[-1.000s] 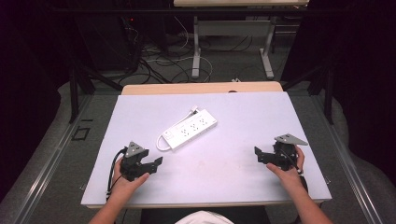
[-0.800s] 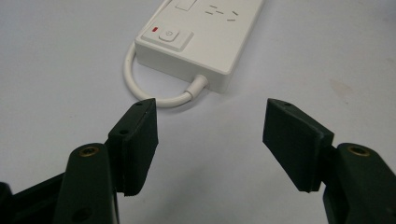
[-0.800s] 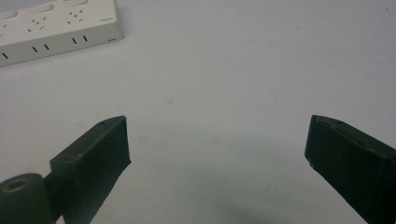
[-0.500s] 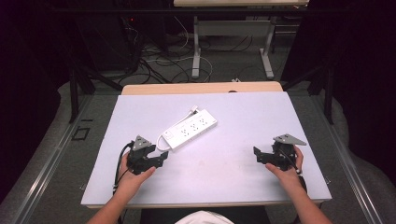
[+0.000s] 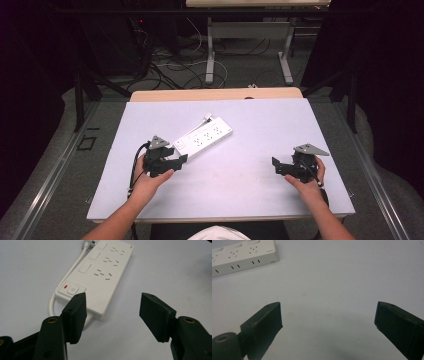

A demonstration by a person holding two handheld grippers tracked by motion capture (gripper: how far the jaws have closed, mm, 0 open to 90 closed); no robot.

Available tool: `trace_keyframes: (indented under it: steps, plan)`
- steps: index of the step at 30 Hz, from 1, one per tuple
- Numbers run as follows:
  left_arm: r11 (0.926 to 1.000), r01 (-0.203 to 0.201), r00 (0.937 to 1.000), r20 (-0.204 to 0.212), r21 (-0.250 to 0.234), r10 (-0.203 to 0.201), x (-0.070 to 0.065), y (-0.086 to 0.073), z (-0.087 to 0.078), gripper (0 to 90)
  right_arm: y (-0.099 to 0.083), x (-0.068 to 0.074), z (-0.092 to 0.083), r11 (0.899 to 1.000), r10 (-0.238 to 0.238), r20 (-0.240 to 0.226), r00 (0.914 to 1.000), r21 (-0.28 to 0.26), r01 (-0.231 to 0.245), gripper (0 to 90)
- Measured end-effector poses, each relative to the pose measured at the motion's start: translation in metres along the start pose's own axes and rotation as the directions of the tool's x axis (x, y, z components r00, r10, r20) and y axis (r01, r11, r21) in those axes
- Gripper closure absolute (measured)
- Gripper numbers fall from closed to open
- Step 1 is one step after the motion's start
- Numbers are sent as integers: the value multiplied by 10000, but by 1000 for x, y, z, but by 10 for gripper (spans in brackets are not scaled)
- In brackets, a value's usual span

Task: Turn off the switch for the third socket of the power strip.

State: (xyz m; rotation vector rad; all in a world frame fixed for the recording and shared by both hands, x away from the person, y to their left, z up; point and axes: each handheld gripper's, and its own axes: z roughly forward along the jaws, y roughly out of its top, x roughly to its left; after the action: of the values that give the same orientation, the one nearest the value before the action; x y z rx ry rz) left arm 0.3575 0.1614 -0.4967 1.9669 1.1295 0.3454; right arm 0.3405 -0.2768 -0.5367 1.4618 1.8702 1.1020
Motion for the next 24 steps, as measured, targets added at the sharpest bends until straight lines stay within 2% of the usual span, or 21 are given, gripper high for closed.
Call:
trace_keyframes:
  steps: [1, 2, 3, 6, 9, 11, 12, 14, 17, 24]
  plan:
    - [10000, 0, 10000, 0, 0, 0, 0, 0, 0, 390, 0, 0, 0, 10000, 21, -10, 10000, 11, -21, 69]
    - [9999, 32, 9994, 337, 115, -36, 1, 5, -1, 396, 0, 0, 0, 10000, 12, -9, 10000, 3, -12, 69]
    - [10000, 75, 9993, 360, 35, -76, 0, 6, 0, 398, 0, 1, 1, 10000, 55, -6, 10000, 6, -55, 69]
    - [9998, -51, 9993, 363, 186, 44, 0, 12, 1, 423, 0, 0, 1, 10000, -44, -19, 10000, 12, 44, 71]
    - [9998, -182, 9995, 259, 86, 179, -3, 16, 2, 438, 0, 0, 0, 10000, 25, 8, 10000, -13, -25, 72]
    - [9990, -346, 9985, 424, 267, 334, -3, 21, 2, 438, 0, 0, 0, 10000, 37, 5, 10000, -22, -37, 72]
    - [9993, -333, 9989, 346, 145, 328, -5, 22, 3, 438, 0, -1, 0, 10000, 13, 13, 10000, -33, -13, 73]
    - [9988, -437, 9982, 410, 218, 428, -6, 26, 4, 443, 0, -1, 0, 10000, 46, 14, 10000, -46, -45, 74]
    - [9982, -589, 9980, 216, 116, 586, -9, 31, 7, 443, 0, 0, 0, 9999, 97, 8, 10000, -34, -97, 74]
    - [9967, -770, 9965, 340, 242, 761, -14, 42, 11, 471, 0, -1, 0, 10000, 20, 32, 10000, -24, -20, 74]
